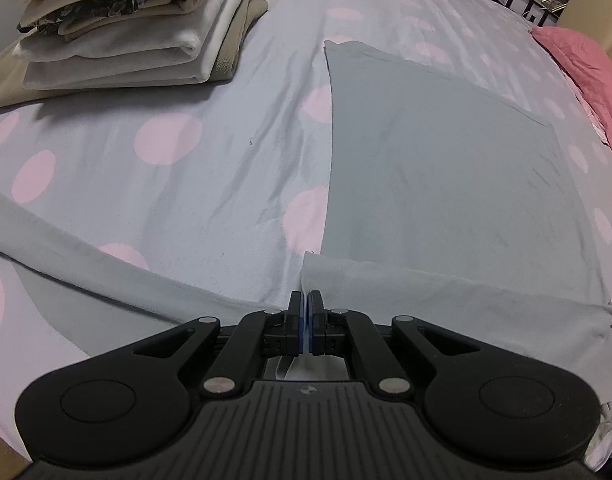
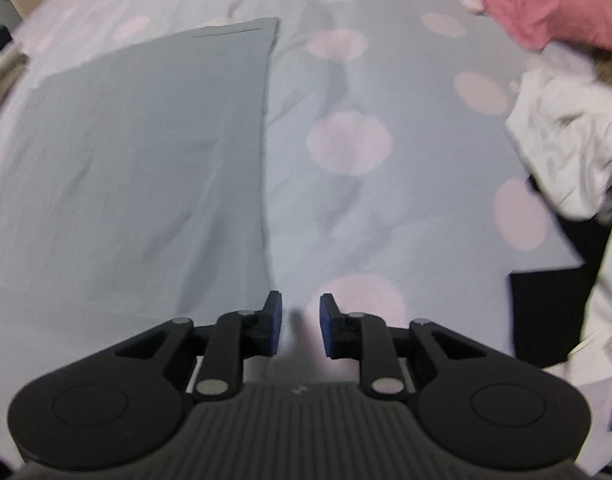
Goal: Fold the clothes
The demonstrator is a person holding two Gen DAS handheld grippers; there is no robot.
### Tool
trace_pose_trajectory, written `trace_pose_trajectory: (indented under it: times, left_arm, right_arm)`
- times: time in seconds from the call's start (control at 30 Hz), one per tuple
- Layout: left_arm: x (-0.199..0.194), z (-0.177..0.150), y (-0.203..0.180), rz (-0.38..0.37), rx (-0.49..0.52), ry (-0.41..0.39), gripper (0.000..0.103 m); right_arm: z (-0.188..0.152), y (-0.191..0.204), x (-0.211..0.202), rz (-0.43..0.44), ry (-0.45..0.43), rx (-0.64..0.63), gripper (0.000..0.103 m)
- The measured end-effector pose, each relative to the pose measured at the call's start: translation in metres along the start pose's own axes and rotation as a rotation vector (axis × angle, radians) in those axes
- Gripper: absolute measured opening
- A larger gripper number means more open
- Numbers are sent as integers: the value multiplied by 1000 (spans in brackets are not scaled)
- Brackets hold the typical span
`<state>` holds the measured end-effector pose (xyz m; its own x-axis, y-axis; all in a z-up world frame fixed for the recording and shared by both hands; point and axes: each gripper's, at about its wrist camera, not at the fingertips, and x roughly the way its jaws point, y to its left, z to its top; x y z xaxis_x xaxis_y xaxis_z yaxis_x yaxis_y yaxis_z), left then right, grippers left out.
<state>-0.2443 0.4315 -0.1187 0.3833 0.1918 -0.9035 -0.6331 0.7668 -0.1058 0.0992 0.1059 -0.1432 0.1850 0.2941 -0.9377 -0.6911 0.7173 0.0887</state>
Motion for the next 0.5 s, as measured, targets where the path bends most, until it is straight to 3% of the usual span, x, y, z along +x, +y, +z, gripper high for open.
trace_pose_trajectory:
  times: [0.07,0.17,0.33,0.5]
  left_arm:
    - [-1,0,-1,0,8,-4,0]
    - [-4,-1,-1,-8,9,-9,0]
    - [-8,-4,-1,-12,9,-13,0]
    - [-11,-7,-3,-11,14,-16,0]
  right_arm:
    - [-9,-1,-5,57,8,-3,25]
    - [-26,6,-14,103,16,-81,41]
    - [-67,12,-19,64,19,-222,41]
    - [-90,-14,-18,115,40,-158,41]
